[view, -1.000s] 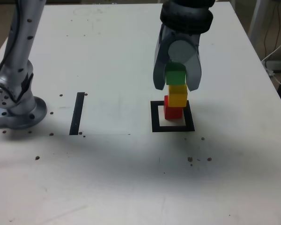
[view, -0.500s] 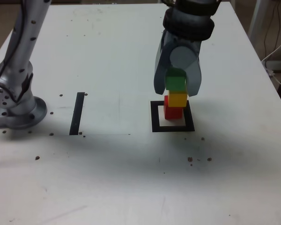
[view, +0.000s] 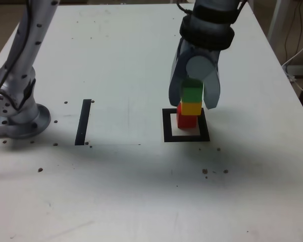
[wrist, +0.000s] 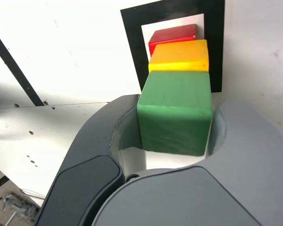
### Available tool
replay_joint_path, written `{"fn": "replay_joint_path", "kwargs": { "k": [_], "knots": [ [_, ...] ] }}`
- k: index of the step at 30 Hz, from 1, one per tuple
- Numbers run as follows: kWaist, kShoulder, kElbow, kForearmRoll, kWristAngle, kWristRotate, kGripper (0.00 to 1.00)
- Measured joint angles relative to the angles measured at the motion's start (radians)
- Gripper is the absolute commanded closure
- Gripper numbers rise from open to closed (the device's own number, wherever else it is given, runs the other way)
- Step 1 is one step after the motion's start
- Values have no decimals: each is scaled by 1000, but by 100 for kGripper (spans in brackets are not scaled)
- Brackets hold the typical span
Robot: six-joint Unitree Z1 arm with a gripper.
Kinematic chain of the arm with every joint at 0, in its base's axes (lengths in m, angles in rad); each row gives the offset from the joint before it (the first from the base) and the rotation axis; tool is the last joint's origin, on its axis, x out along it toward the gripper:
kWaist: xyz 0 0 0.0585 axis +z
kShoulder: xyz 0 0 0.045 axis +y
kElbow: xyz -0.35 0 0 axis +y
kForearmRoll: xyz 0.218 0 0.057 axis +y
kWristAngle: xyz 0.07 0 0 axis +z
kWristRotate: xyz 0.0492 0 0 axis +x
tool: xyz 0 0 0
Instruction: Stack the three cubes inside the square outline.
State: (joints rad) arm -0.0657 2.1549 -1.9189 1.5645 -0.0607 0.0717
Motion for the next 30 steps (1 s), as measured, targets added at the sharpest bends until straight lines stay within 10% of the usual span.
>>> {"fn": "replay_joint_path", "kwargs": {
  "k": [13, 21, 30],
  "knots": [
    [1, -8, 0, 0, 32, 2, 0],
    [2, -187, 95, 5, 115, -52, 0],
    [2, -344, 337, -21, 123, -82, 0]
  ]
}}
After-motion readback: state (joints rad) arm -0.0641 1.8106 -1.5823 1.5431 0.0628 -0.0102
